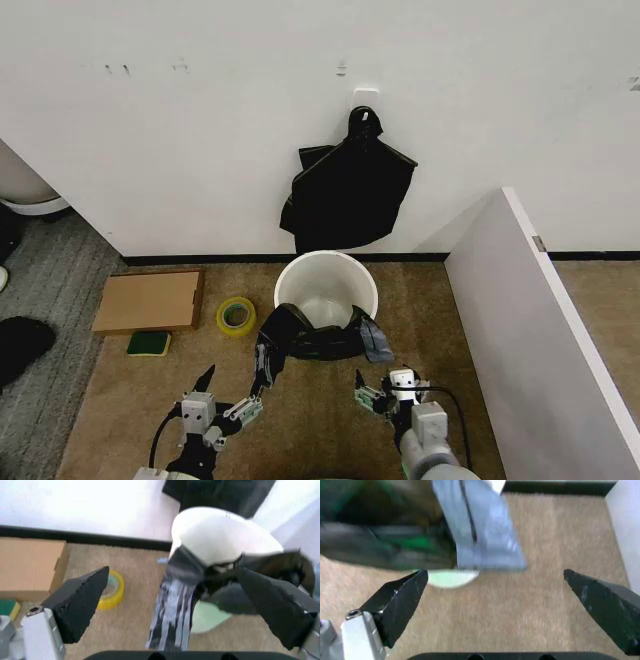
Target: Place the garbage bag over the trash bin.
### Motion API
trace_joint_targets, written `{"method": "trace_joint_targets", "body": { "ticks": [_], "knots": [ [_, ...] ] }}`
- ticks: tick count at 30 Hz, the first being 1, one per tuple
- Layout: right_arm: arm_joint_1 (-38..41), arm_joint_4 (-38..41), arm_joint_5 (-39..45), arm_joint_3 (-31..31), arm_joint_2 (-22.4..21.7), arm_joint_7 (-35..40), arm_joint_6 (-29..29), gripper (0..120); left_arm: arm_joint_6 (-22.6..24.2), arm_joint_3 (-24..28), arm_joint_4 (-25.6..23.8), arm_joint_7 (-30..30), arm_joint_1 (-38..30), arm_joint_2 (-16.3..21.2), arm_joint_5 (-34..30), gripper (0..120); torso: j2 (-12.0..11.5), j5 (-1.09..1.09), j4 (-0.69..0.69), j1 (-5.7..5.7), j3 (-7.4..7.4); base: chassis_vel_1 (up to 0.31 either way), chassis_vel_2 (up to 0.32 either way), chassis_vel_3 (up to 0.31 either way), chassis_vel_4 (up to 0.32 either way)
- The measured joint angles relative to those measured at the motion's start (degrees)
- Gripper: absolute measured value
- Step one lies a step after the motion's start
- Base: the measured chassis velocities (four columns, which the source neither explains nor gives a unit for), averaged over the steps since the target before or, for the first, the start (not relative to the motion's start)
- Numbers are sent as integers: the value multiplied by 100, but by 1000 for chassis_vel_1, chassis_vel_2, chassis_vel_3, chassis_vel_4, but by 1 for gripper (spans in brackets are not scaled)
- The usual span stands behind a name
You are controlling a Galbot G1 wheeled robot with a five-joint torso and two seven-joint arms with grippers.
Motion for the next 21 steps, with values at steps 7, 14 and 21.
{"method": "trace_joint_targets", "body": {
  "ticks": [7, 14, 21],
  "knots": [
    [-483, 802, -210, 558, -453, -109, 23, 100, -139, -27, -235, 11, 0, -272, 1, 100, 0, 1, -1, 0, 0, 0, 0, 0, 0],
    [182, 956, 680, 967, -1251, -511, 59, 100, -379, 32, -68, 63, -80, -719, 264, 100, 0, 0, 0, 0, 0, 0, 0, 0, 0],
    [1727, 303, 2106, 978, -2166, -1280, -343, 100, -485, 167, 223, 195, -320, -809, 351, 100, 0, 3, -4, 1, 1, 0, 0, 0, 0]
  ]
}}
